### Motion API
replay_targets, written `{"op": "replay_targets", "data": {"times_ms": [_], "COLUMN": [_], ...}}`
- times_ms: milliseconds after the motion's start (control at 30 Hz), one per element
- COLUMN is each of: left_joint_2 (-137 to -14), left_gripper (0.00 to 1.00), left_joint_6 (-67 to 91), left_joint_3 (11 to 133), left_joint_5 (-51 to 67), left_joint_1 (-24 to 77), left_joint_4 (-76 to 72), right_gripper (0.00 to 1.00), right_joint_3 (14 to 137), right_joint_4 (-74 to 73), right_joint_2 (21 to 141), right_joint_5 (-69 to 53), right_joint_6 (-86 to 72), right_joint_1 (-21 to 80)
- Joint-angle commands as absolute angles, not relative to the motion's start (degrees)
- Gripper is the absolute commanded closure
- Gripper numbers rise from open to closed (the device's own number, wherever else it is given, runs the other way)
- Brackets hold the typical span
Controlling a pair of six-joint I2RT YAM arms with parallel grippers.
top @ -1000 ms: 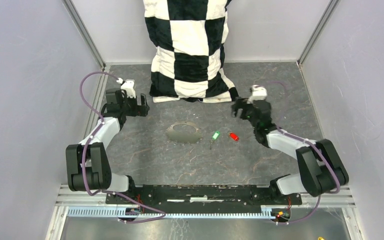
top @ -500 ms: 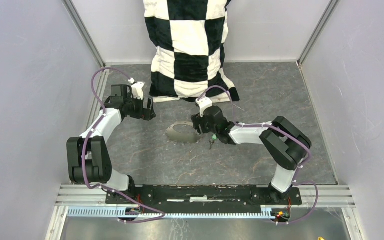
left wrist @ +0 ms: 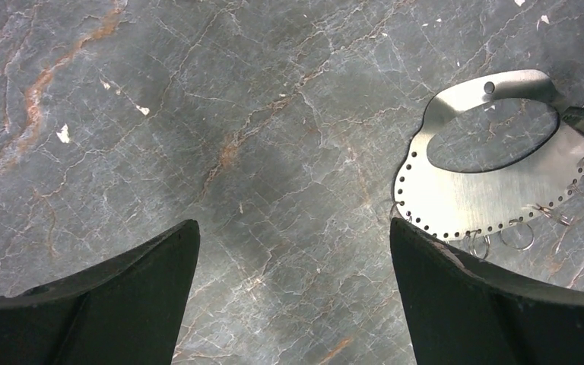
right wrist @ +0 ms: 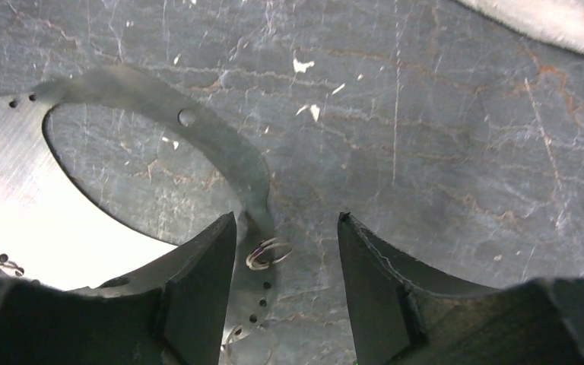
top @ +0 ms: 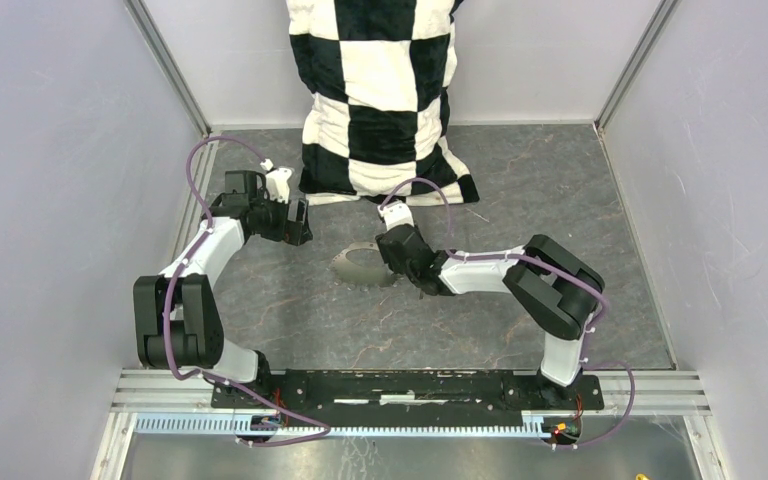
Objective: Put the keys on the keyring
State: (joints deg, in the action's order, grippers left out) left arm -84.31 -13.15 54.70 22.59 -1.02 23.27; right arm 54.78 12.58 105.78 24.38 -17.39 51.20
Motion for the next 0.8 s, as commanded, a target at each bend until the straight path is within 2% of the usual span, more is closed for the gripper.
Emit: {"op": "replay_targets", "data": {"times_ms": [0, 133, 300, 433, 567, 767], "left_joint_2": [-82.62, -82.39, -81.93, -81.49, -81.06, -78.82], "left_gripper": [0.0, 0.0, 0.0, 0.0, 0.0, 0.0], "left_joint_6": [-15.98, -16.47, -16.84, -17.44, -17.85, -17.89], "left_joint_3": [55.55, 55.63, 55.33, 55.28, 55.28, 55.33], "left_joint_5": [21.77, 20.97, 20.7, 20.18, 19.93, 22.26], "left_joint_1": [-0.86, -0.87, -0.83, -0.88, -0.87, -0.87], "left_joint_4": [23.3, 23.36, 23.31, 23.36, 23.35, 23.47], "right_gripper": [0.43, 0.45, 0.6, 0.77, 1.0, 1.0], "right_joint_3": [56.69, 57.22, 59.47, 60.2, 59.29, 57.35], "right_joint_4": [9.94, 9.97, 9.71, 9.71, 10.25, 14.69], "right_joint_2": [107.09, 107.92, 109.68, 110.63, 109.87, 105.34], "right_joint_5": [30.76, 30.35, 31.04, 30.54, 30.39, 26.99], "right_joint_6": [-21.76, -22.58, -22.07, -21.97, -22.16, -17.53], "right_joint_1": [53.06, 53.41, 53.44, 53.44, 53.45, 53.19]}}
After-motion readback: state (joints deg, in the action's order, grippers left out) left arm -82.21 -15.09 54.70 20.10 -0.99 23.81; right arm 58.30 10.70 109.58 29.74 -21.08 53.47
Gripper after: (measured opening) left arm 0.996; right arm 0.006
